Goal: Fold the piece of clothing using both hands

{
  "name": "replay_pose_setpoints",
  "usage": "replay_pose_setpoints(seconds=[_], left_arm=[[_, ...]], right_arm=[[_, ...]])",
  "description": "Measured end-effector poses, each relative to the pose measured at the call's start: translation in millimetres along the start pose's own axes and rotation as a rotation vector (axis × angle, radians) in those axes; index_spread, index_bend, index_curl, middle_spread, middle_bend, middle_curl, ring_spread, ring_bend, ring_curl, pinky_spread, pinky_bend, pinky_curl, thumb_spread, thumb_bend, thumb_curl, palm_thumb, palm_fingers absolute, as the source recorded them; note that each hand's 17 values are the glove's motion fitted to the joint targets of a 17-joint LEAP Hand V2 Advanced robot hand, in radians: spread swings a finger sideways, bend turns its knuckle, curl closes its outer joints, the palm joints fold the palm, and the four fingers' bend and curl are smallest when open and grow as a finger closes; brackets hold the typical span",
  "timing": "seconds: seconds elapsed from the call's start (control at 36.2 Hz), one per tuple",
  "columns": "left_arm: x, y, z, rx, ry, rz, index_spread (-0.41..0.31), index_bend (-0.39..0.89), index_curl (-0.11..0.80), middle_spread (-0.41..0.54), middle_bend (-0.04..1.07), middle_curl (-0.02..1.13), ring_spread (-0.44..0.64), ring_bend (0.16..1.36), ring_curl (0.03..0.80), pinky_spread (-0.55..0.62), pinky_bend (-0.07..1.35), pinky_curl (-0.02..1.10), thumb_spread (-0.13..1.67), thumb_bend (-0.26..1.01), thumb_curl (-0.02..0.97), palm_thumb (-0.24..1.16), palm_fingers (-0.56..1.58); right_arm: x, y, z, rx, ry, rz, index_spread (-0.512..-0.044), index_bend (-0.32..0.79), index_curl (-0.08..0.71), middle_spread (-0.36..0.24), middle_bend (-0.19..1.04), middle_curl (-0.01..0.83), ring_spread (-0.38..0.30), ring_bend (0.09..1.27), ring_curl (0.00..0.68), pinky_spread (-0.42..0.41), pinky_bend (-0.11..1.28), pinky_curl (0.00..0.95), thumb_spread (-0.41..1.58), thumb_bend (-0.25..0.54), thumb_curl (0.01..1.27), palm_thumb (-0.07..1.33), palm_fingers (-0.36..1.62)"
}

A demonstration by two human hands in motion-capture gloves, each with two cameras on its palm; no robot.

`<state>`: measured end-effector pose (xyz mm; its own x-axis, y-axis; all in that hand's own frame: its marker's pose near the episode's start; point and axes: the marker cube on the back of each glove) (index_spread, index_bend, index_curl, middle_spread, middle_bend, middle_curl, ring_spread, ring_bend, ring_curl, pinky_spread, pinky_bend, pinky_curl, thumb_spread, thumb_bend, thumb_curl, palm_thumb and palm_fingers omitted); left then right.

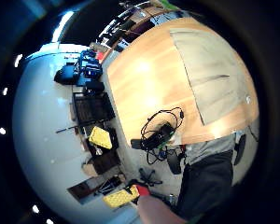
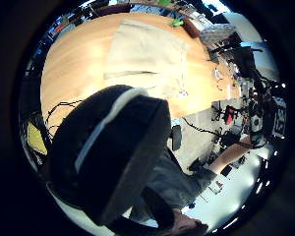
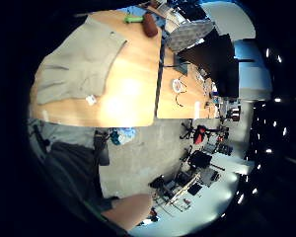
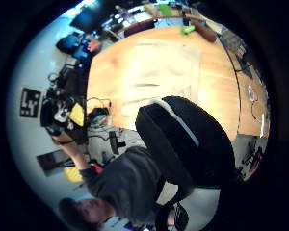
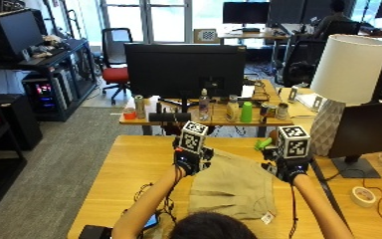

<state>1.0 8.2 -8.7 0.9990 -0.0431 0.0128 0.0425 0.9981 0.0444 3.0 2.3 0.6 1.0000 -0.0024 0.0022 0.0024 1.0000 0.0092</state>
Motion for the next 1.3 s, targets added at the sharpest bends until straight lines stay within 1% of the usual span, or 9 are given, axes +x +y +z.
replay_pose_setpoints(seconds=[0.36,0.55,0.75,0.88,0.97,1.1,1.21,1.24,1.3], left_arm=[[-4,0,7,0.002,0.012,-0.005,-0.071,0.14,0.179,0.228,0.18,0.17,0.38,0.68,0.229,0.42,0.53,0.26,1.04,-0.02,0.151,-0.01,-0.02],[-2,-4,29,-0.034,0.044,0.044,-0.068,0.15,0.203,0.226,0.18,0.19,0.39,0.69,0.235,0.42,0.52,0.27,1.05,-0.02,0.168,-0.01,-0.02],[10,-7,68,-0.08,0.08,0.118,-0.063,0.16,0.225,0.224,0.17,0.21,0.39,0.69,0.239,0.42,0.52,0.28,1.06,-0.02,0.182,-0.01,-0.01],[31,-14,119,-0.144,0.115,0.198,-0.057,0.16,0.241,0.219,0.18,0.22,0.37,0.68,0.239,0.41,0.53,0.29,1.05,-0.01,0.201,0.04,0.03],[41,-20,150,-0.182,0.134,0.223,-0.058,0.17,0.252,0.212,0.17,0.22,0.35,0.68,0.242,0.41,0.53,0.3,1.04,-0.01,0.214,0.06,0.07],[53,-32,196,-0.223,0.164,0.233,-0.059,0.18,0.274,0.201,0.16,0.23,0.32,0.68,0.244,0.4,0.53,0.3,1.02,-0.01,0.228,0.09,0.11],[59,-32,218,-0.263,0.174,0.228,-0.059,0.17,0.285,0.196,0.16,0.23,0.3,0.67,0.247,0.38,0.54,0.31,1.01,-0.02,0.237,0.1,0.13],[61,-31,222,-0.275,0.172,0.218,-0.059,0.17,0.286,0.192,0.16,0.23,0.29,0.67,0.248,0.38,0.54,0.31,1.01,-0.02,0.239,0.1,0.14],[66,-24,226,-0.3,0.151,0.161,-0.059,0.17,0.29,0.187,0.16,0.23,0.28,0.66,0.249,0.36,0.55,0.32,1.0,-0.02,0.244,0.11,0.15]], right_arm=[[2,3,1,-0.013,0.014,0.005,-0.359,0.13,0.204,-0.047,0.2,0.267,0.071,0.37,0.226,0.208,0.48,0.288,1.22,0.08,0.13,0.32,0.33],[5,-3,20,-0.065,0.012,-0.008,-0.361,0.12,0.209,-0.047,0.18,0.284,0.063,0.4,0.249,0.198,0.5,0.306,1.24,0.059,0.15,0.34,0.34],[6,-19,66,-0.152,0.011,-0.037,-0.37,0.11,0.205,-0.048,0.18,0.294,0.049,0.45,0.28,0.184,0.52,0.325,1.23,0.052,0.17,0.39,0.34],[4,-37,122,-0.242,0.023,-0.072,-0.378,0.1,0.198,-0.054,0.19,0.304,0.04,0.47,0.294,0.175,0.54,0.334,1.21,0.049,0.19,0.44,0.33],[4,-45,156,-0.288,0.019,-0.093,-0.381,0.1,0.195,-0.056,0.19,0.309,0.031,0.47,0.3,0.165,0.56,0.341,1.2,0.049,0.2,0.48,0.33],[8,-61,204,-0.323,0.021,-0.069,-0.387,0.09,0.189,-0.061,0.19,0.317,0.018,0.49,0.311,0.15,0.58,0.349,1.18,0.046,0.22,0.53,0.34],[10,-63,225,-0.358,0.008,-0.064,-0.389,0.1,0.186,-0.064,0.19,0.324,0.012,0.5,0.317,0.139,0.59,0.355,1.17,0.034,0.23,0.55,0.35],[12,-65,231,-0.362,0.007,-0.058,-0.389,0.1,0.185,-0.064,0.19,0.326,0.01,0.5,0.319,0.137,0.6,0.355,1.17,0.03,0.23,0.56,0.35],[15,-68,244,-0.375,0.004,-0.046,-0.391,0.1,0.184,-0.065,0.19,0.329,0.005,0.51,0.322,0.134,0.6,0.357,1.16,0.026,0.24,0.57,0.35]])
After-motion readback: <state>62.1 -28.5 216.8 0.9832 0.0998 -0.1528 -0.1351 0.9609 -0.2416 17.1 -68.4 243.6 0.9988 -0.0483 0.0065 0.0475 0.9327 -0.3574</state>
